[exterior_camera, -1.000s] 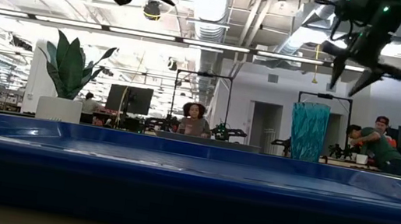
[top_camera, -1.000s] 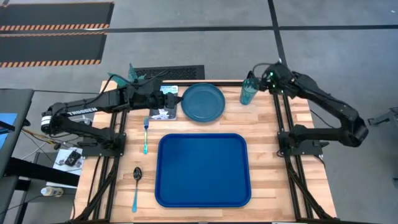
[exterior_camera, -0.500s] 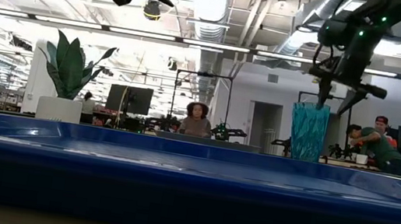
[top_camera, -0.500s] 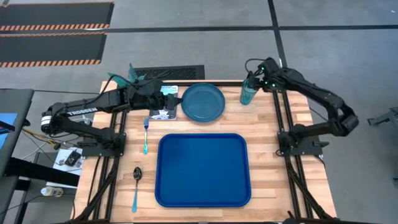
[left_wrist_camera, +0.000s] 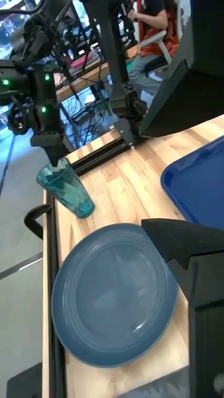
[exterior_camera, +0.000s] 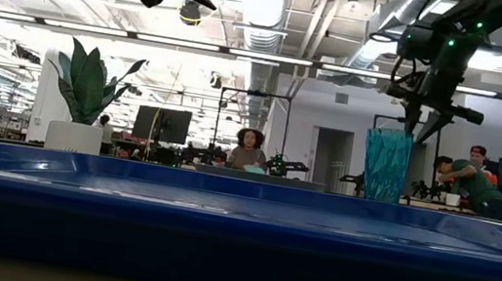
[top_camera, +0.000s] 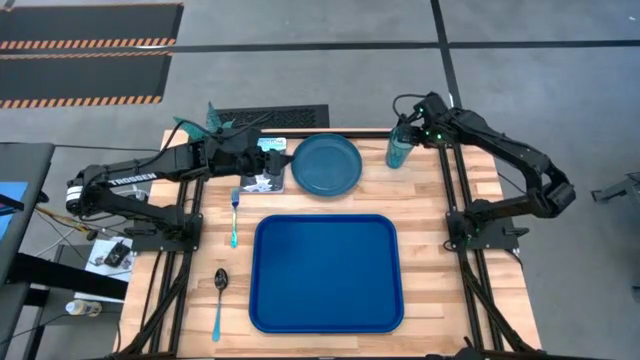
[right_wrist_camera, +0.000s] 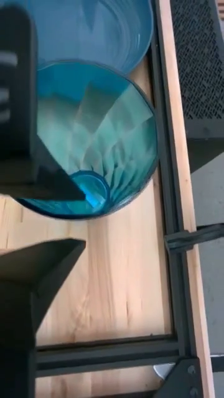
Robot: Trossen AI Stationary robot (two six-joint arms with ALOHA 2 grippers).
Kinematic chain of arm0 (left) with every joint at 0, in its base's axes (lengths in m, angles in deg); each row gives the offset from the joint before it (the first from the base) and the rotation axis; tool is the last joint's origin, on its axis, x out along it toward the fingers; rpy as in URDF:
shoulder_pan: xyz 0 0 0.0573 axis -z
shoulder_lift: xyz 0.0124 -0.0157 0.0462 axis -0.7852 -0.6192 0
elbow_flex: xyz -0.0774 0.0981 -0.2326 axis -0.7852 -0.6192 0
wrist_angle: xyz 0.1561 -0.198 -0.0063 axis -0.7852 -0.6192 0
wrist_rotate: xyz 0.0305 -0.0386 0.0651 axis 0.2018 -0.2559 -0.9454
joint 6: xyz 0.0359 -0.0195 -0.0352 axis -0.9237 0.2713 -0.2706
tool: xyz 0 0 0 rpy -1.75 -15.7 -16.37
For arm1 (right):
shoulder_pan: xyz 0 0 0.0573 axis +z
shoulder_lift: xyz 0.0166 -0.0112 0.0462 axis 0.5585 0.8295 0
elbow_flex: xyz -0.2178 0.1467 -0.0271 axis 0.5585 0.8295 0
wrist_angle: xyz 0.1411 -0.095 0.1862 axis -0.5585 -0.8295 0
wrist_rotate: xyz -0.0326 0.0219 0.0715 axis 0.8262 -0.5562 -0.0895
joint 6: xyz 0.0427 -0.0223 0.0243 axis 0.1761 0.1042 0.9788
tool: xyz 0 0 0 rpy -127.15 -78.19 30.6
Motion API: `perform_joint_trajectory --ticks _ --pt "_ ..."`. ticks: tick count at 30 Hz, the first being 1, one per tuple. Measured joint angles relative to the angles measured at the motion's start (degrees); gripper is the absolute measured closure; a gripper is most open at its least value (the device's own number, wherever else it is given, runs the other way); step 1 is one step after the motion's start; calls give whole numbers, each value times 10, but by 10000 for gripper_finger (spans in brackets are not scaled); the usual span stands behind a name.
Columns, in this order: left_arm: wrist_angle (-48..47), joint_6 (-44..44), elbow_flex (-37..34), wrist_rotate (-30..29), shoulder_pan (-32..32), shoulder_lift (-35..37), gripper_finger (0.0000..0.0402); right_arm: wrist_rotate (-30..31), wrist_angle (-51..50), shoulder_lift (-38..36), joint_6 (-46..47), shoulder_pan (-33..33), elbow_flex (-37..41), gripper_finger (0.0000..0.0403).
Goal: Pick and place plate/cup/fork/spoon on tray
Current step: Put the blue cup on the top right of the blue tray
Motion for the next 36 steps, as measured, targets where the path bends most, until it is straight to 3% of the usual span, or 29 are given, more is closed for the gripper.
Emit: perform_joint_trajectory --ticks 9,16,21,27,32,36 --pt "0 -10 0 -2 0 0 187 -30 22 37 -36 -2 -2 385" --pt "4 6 0 -37 -1 -5 187 -12 32 -6 -29 30 0 394" --pt "55 9 0 -42 -16 -35 187 3 37 -64 -29 93 -3 394" --pt "106 -45 31 50 -66 -102 187 59 9 -106 -121 233 -33 394" --pt "46 -108 126 167 -97 -181 187 128 -40 -88 -165 345 -69 394" --pt "-49 -183 239 195 -98 -259 187 195 -43 -47 -175 413 -102 394"
